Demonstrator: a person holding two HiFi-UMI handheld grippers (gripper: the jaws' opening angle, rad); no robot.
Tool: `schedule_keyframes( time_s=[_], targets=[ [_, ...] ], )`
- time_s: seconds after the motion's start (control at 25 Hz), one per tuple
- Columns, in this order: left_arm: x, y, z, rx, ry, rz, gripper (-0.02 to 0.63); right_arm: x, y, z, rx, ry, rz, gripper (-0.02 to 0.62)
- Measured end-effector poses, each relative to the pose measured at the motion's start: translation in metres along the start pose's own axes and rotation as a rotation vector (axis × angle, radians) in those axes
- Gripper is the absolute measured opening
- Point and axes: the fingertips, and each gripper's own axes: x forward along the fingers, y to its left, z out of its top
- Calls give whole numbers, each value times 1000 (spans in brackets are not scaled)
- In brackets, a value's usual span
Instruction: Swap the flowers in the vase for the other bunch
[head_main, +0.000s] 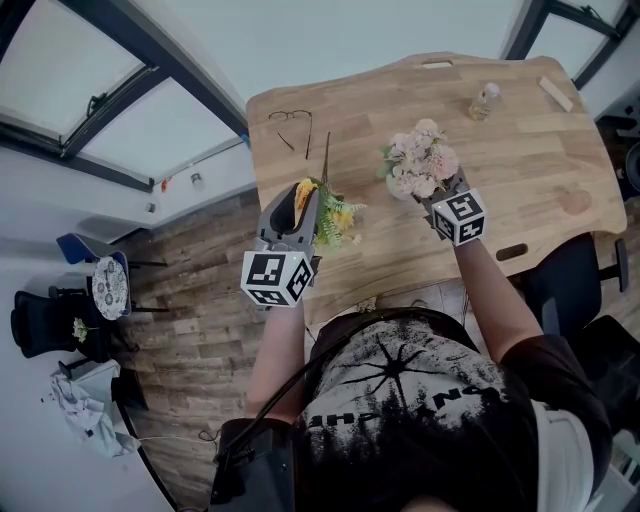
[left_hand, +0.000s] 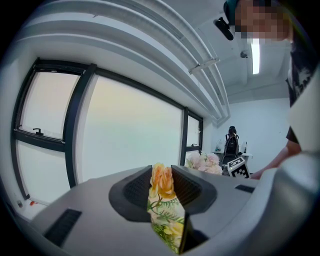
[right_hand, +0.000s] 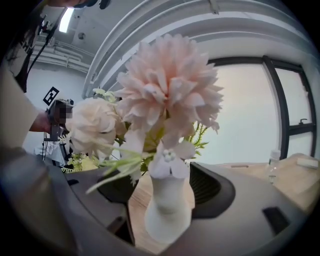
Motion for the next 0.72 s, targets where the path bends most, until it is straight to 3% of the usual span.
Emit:
schedule_keyframes(
  time_s=[0.72],
  targets=[
    [-16,-33,-6,-24,-29,21,124,-47,20,-8,31,29,85,298]
  ],
)
